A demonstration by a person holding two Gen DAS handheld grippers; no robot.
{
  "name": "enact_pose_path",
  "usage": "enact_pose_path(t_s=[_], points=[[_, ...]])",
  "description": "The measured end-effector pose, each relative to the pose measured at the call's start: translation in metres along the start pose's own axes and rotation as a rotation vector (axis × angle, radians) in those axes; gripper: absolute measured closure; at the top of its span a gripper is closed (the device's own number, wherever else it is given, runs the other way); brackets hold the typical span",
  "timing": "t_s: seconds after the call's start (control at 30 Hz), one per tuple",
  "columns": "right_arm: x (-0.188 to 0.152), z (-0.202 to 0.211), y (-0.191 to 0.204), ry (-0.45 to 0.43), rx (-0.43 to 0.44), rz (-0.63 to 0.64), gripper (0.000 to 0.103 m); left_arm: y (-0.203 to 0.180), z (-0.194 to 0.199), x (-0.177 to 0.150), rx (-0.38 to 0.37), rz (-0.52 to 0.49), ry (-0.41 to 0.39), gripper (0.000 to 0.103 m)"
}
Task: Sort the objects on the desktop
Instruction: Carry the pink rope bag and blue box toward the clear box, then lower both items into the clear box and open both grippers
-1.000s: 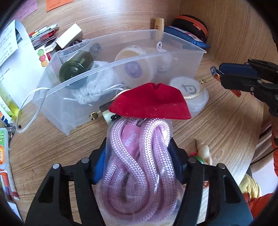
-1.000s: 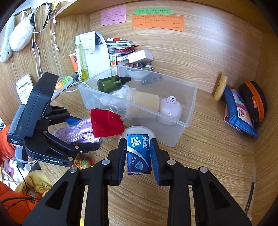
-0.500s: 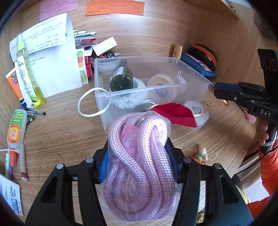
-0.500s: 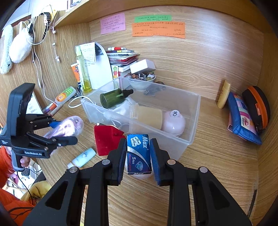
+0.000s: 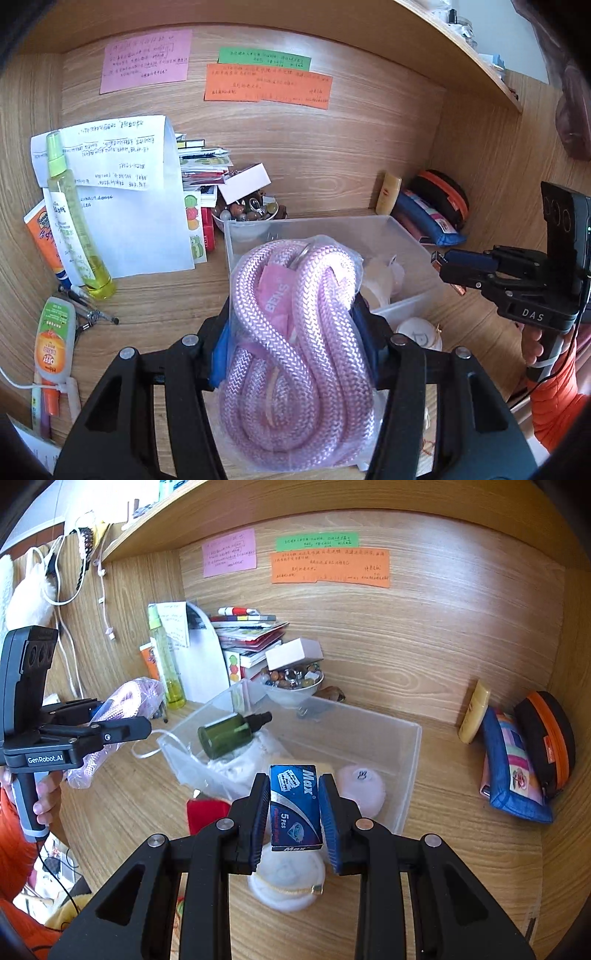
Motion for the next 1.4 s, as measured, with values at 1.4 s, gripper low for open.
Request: enact_pose_path(t_s=[1.4], points=[[0.014, -0.099, -0.046, 0.109, -0.075, -0.082, 0.078, -0.044, -0.131, 0.025, 0.084, -0.119, 0.066, 0.046]])
Point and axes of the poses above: each gripper's, at about its wrist camera, not at the fingertips, and z roughly against the way its jaws point, y to its left, x to its top, the point moved 6 cm from there along -z, roughly the way its jaws point, and after that the axes turned 3 degrees about -y, right-handed, at the moved point
